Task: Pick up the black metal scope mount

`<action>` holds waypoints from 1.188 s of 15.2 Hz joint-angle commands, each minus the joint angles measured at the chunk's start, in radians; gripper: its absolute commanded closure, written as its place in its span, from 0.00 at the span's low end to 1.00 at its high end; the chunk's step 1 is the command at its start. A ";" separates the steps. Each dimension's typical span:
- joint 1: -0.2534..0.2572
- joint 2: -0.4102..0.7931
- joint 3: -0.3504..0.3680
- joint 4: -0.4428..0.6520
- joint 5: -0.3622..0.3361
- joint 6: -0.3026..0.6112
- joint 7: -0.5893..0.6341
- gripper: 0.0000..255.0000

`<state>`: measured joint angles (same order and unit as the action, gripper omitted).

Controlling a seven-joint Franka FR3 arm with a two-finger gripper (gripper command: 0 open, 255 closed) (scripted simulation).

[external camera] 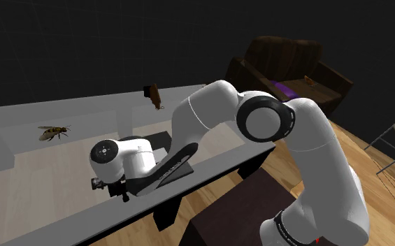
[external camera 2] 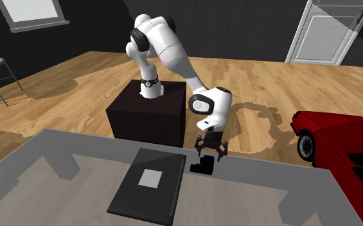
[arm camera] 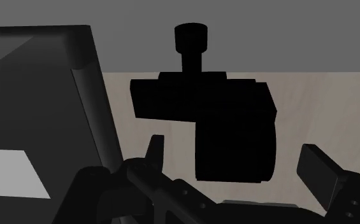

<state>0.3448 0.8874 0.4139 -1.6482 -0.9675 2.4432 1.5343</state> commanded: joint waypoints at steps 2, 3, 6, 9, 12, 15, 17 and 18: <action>0.014 0.037 -0.017 0.020 -0.018 0.017 0.017 0.00; 0.014 0.037 -0.017 0.020 -0.018 0.017 0.017 0.00; 0.014 0.037 -0.017 0.022 -0.018 0.016 0.016 1.00; 0.014 0.037 -0.017 0.021 -0.018 0.016 0.017 1.00; 0.014 0.038 -0.017 0.021 -0.018 0.016 0.017 1.00; 0.011 0.026 -0.012 0.014 -0.013 0.012 0.013 1.00; 0.003 0.004 -0.002 0.002 -0.003 0.002 0.004 1.00; -0.001 -0.007 0.003 -0.004 0.003 -0.003 -0.001 1.00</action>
<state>0.3481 0.8922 0.4117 -1.6458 -0.9701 2.4450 1.5382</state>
